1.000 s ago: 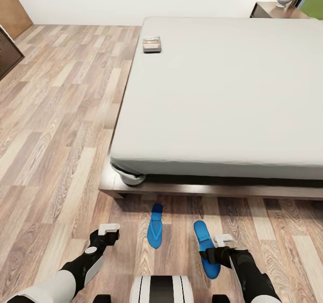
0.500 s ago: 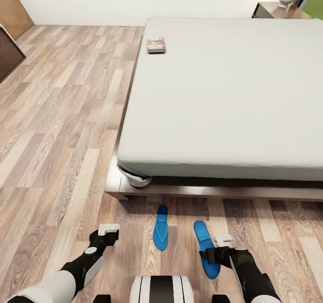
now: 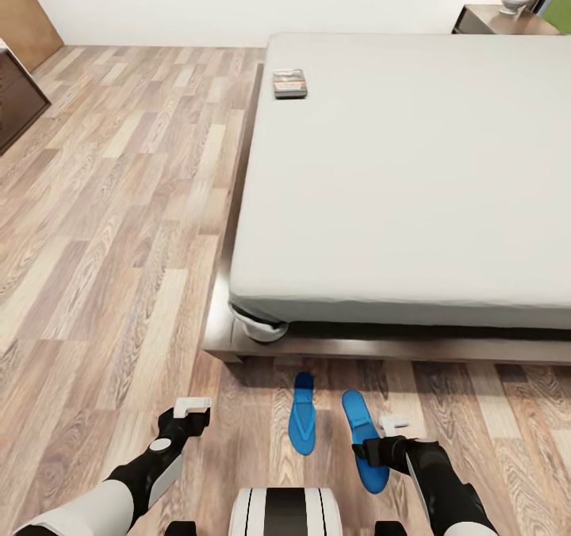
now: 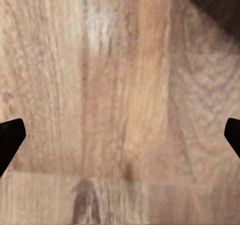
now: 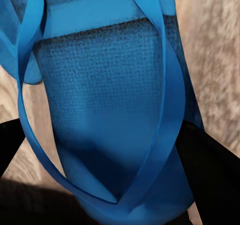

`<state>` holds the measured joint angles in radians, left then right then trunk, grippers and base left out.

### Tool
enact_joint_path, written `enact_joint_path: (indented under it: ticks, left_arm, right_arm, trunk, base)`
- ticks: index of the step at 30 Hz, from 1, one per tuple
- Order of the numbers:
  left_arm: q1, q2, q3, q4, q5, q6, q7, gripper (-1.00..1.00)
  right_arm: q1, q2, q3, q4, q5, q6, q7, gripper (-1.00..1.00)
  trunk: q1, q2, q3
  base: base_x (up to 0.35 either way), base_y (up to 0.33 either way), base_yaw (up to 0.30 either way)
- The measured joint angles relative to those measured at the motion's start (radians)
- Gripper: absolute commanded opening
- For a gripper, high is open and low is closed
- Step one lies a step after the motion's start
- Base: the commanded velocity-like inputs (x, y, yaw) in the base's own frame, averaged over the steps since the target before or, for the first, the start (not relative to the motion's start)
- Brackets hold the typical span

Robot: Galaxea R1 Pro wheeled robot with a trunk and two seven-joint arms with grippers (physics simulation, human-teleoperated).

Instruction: In the bedroom, move the book from the bed onto either nightstand, and place the two sandals side by side next to the bed.

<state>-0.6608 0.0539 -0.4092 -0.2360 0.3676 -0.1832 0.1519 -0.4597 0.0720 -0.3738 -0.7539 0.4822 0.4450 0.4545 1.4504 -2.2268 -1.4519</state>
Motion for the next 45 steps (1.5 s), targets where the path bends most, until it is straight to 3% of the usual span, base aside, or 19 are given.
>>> enact_joint_path:
  ticks: [17, 23, 26, 45]
  left_arm:
    - [0.0, -0.001, -0.001, 0.0, 0.0, -0.001, 0.001, 1.0]
    - [0.0, -0.001, -0.001, 0.0, 0.0, -0.001, 0.0, 1.0]
    - [0.0, -0.001, -0.001, 0.0, 0.0, -0.001, 0.0, 1.0]
    - [0.0, -0.001, 0.0, 0.0, 0.001, 0.001, -0.005, 1.0]
  right_arm:
    - [-0.001, -0.001, -0.002, 0.002, -0.002, 0.006, -0.003, -1.0]
    - [-0.028, -0.013, -0.095, 0.091, 0.003, 0.014, -0.035, -1.0]
    - [-0.053, -0.025, -0.112, 0.154, 0.001, 0.014, -0.067, -1.0]
    - [-0.156, -0.034, -0.12, 0.211, -0.001, 0.011, -0.095, -1.0]
  trunk:
    - [0.0, 0.0, 0.0]
    - [0.0, 0.0, 0.0]
    - [0.0, 0.0, 0.0]
    - [0.0, 0.0, 0.0]
  base:
    - [0.03, 0.039, 0.0]
    - [0.0, 0.0, 0.0]
    - [0.0, 0.0, 0.0]
    - [0.0, 0.0, 0.0]
